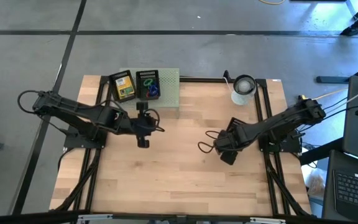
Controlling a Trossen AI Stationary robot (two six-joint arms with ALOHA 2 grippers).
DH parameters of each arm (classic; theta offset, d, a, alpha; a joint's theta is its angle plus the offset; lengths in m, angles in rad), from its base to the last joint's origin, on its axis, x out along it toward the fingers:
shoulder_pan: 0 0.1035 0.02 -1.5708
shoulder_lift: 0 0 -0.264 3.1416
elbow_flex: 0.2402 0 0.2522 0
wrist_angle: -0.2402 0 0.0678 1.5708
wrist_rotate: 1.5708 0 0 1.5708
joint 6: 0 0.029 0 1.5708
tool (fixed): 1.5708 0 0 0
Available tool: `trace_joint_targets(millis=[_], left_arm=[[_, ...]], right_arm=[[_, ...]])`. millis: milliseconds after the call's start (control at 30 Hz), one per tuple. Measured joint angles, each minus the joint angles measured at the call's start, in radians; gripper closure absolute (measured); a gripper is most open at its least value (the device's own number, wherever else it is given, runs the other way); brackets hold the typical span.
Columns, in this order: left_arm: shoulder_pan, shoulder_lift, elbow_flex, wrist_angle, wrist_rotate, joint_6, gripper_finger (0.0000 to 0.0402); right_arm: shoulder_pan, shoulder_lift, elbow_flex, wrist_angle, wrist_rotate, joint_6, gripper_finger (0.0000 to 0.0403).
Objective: Pick & Place Office Desk Supplies
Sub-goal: Put the black bin on the shelf
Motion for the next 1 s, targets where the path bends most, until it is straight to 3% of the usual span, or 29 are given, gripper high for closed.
trace_joint_targets(millis=[133,500,667,833,1000], left_arm=[[-0.017,0.000,0.000,0.008,0.001,-0.021,0.0305],[-0.024,0.000,0.000,0.016,0.001,-0.103,0.0309],[-0.024,0.000,0.000,0.016,0.001,-0.124,0.0307],[-0.024,0.000,0.000,0.016,0.002,-0.138,0.0307],[-0.029,0.000,0.000,0.017,0.005,-0.147,0.0303]], right_arm=[[-0.010,0.000,-0.076,0.101,-0.005,0.007,0.0234],[-0.012,0.000,-0.131,0.140,-0.010,0.060,0.0242],[-0.012,0.000,-0.131,0.149,-0.028,0.061,0.0293],[-0.012,0.000,-0.131,0.148,-0.025,0.049,0.0382],[-0.012,0.000,-0.131,0.147,-0.026,0.016,0.0383]])
